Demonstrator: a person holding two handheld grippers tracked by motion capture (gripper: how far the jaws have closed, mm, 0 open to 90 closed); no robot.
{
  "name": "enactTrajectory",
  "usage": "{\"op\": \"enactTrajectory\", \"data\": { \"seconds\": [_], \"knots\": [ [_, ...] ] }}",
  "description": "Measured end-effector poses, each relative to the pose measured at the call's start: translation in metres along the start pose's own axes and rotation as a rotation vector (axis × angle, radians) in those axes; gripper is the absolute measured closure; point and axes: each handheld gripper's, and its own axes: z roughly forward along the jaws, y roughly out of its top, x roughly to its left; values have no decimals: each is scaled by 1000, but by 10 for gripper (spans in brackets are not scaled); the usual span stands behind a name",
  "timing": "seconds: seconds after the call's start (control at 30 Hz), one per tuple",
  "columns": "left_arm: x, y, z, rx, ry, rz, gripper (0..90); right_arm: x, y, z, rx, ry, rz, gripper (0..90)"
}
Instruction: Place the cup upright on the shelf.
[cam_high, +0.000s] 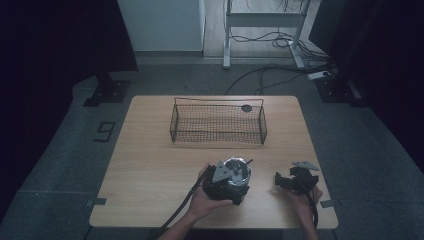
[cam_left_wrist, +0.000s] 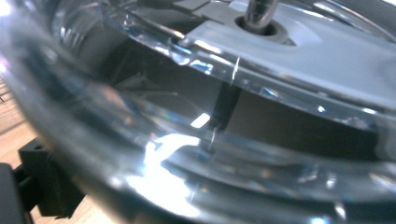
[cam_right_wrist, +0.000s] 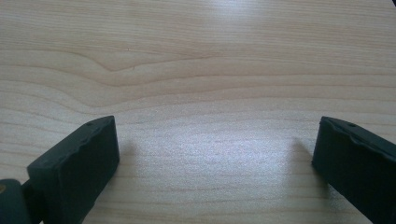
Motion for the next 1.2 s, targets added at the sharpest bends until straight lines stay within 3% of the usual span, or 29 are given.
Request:
{"op": "enactTrajectory", "data": {
  "seconds": [0.9, 1.2],
  "knots": [
    [4, -5, -5, -45, -8, 49, 39, 0, 0, 0, 0, 0, 1, 3],
    [12, 1, -20, -87, -9, 36, 40, 0, 0, 0, -1, 0, 1, 3]
  ]
}}
